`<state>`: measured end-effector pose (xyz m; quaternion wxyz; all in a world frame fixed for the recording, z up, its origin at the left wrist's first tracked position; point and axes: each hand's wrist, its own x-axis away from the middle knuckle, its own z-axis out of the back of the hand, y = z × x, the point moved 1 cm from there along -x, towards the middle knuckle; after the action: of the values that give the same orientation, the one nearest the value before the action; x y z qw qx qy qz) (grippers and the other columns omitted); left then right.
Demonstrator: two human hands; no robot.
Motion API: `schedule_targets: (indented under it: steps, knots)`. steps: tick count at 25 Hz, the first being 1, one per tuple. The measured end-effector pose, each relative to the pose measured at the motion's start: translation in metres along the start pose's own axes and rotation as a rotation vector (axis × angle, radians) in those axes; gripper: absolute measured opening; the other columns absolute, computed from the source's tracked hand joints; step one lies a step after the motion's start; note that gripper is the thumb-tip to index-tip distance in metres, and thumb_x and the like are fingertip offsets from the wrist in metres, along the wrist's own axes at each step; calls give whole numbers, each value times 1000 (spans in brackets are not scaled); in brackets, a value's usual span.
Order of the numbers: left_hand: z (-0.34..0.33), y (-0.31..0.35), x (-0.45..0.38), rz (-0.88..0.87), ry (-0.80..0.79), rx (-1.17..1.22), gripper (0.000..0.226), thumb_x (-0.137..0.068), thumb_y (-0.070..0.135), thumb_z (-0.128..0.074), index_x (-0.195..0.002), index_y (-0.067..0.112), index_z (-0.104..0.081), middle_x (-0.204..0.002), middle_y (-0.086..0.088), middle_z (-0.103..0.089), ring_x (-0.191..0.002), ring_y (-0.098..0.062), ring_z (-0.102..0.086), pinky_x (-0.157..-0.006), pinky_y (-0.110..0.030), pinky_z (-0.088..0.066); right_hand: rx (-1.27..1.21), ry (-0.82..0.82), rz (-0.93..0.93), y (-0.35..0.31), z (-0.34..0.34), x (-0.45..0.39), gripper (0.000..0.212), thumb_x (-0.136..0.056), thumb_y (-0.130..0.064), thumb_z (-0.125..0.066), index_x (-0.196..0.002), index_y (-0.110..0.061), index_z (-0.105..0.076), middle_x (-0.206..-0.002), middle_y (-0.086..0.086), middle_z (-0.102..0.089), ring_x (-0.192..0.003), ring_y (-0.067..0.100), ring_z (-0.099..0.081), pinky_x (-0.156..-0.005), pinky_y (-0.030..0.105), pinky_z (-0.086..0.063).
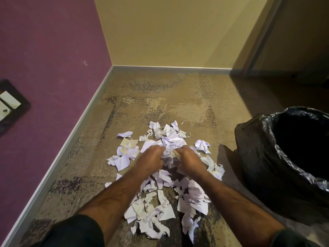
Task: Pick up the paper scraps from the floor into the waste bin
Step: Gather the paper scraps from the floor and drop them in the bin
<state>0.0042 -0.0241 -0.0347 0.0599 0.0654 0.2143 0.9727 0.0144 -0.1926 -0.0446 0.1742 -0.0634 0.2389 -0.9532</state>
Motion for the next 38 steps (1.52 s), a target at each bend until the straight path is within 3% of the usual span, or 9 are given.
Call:
schedule_targets:
  steps: [5,10,17,20,24,33,38]
  knots:
    - [33,29,-11,-69,90,7,16,-88,15,-69,-104,14,-66,-102,-8,-66,-89,-26,-62,-67,-27,-38,48,70,12,-5,49,-8,31,-84,-18,-73,-114,-17,-65,-108,10,-58,-96,29,-59,-75,34,-49]
    - [79,78,-37,-155,136,8,14,-87,9,-64,-100,8,-67,-104,-12,-69,-96,-33,-65,-74,-40,-52,76,176,-28,-8,118,-14,27,-83,-17,-69,-110,-15,-66,-103,11,-57,-94,33,-61,-72,33,-45]
    - [137,176,-59,-291,249,44,18,-84,5,-67,-101,10,-70,-99,-11,-70,-92,-32,-65,-75,-39,-53,106,325,-86,0,231,2,24,-86,-17,-72,-109,-15,-66,-103,8,-59,-93,28,-62,-69,28,-38]
    - [148,221,-61,-369,243,70,21,-82,4,-67,-101,10,-71,-100,-13,-71,-95,-34,-65,-75,-36,-50,142,350,-120,15,270,23,22,-84,-20,-73,-105,-16,-66,-100,9,-58,-94,32,-61,-72,34,-45]
    - [144,273,-59,-425,206,93,23,-82,8,-67,-104,12,-73,-101,-14,-73,-95,-35,-66,-76,-40,-53,184,360,-154,37,309,60,24,-81,-27,-76,-102,-21,-67,-91,3,-51,-90,30,-61,-71,35,-46]
    - [87,371,-44,-470,95,182,18,-84,12,-69,-101,10,-69,-100,-12,-70,-96,-31,-65,-76,-35,-51,199,256,-335,115,354,135,33,-75,-39,-81,-101,-21,-69,-94,4,-59,-88,27,-62,-73,36,-51]
    - [62,383,-41,-445,17,197,38,-82,18,-80,-116,14,-63,-110,-7,-68,-100,-26,-64,-85,-39,-54,209,217,-419,137,341,144,54,-76,-36,-79,-124,-23,-59,-116,5,-59,-105,27,-60,-86,41,-52]
